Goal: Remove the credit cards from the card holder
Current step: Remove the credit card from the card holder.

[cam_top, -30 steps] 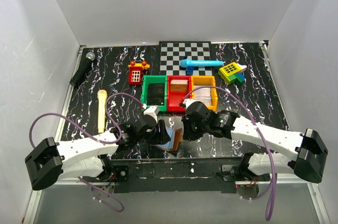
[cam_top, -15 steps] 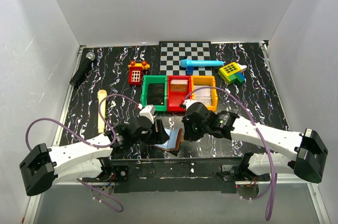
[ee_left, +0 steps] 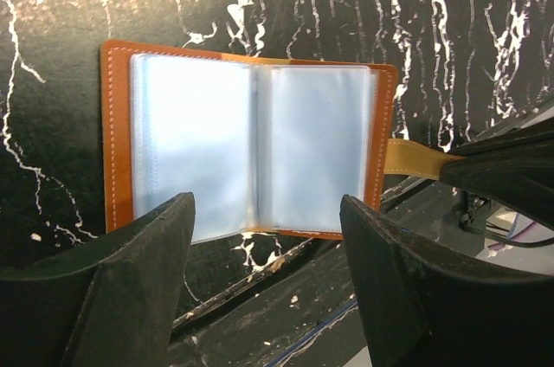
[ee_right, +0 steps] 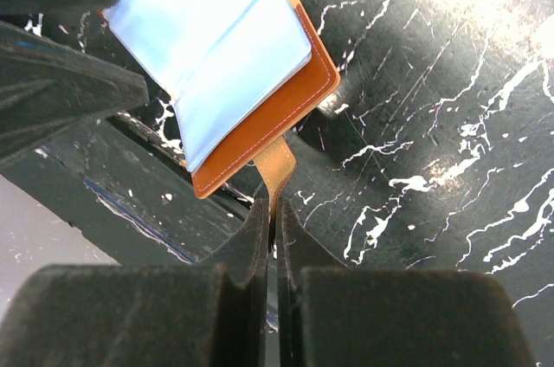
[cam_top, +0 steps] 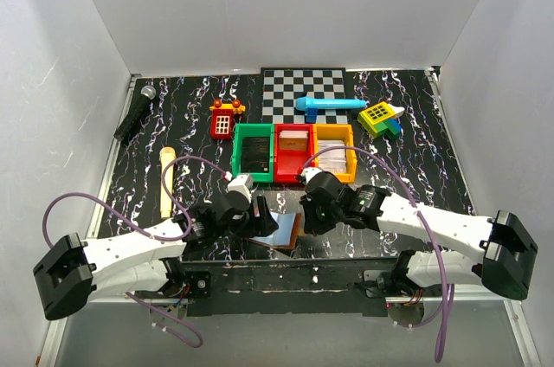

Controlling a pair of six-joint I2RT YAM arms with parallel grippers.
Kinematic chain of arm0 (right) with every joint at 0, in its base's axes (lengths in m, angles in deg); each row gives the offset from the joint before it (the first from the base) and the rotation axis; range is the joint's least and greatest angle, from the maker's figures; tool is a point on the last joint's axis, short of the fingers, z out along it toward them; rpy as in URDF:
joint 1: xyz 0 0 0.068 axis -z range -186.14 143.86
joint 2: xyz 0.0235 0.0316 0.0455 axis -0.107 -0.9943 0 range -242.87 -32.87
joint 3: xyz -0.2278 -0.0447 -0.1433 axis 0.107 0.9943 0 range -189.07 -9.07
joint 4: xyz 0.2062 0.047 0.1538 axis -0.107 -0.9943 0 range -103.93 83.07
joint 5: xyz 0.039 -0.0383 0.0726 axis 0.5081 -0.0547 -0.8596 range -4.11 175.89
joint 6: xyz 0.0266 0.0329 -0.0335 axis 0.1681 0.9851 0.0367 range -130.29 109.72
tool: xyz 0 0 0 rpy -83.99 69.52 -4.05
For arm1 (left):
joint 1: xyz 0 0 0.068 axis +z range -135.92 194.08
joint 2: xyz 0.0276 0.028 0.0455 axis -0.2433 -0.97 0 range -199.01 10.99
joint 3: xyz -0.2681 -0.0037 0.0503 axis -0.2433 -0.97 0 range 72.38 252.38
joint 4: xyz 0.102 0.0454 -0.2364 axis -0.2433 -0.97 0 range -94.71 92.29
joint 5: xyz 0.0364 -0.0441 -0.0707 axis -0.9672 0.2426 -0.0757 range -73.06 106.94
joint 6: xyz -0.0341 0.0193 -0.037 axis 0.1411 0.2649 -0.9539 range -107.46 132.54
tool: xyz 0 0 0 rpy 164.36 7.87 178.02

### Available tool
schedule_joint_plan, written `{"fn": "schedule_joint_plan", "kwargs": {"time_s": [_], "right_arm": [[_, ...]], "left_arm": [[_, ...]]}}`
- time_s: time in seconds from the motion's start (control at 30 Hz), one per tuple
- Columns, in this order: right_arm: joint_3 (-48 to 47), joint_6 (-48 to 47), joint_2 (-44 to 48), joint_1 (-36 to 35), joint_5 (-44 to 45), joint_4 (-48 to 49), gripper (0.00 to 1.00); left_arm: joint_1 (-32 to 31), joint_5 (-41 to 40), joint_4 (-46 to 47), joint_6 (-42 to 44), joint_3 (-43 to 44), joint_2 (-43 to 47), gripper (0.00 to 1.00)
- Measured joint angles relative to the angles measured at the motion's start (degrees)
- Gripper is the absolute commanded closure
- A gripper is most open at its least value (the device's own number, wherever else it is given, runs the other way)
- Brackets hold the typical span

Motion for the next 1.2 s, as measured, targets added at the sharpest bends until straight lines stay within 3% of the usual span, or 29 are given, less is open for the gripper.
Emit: {"fn": "schedule_joint_plan", "kwargs": {"time_s": [0.63, 1.2], "right_arm": [[1.4, -0.2, -0.9, 0.7, -0.7, 1.2, 0.99], [1.4, -0.5, -2.8, 0.9, -1.5, 1.2, 0.99]], "left_arm": [[0.3, -4.7, -5.2, -2.2, -1.0, -2.0, 0.31], [0.6, -0.2, 1.0, 0.6, -1.2, -6.3, 0.33]]}}
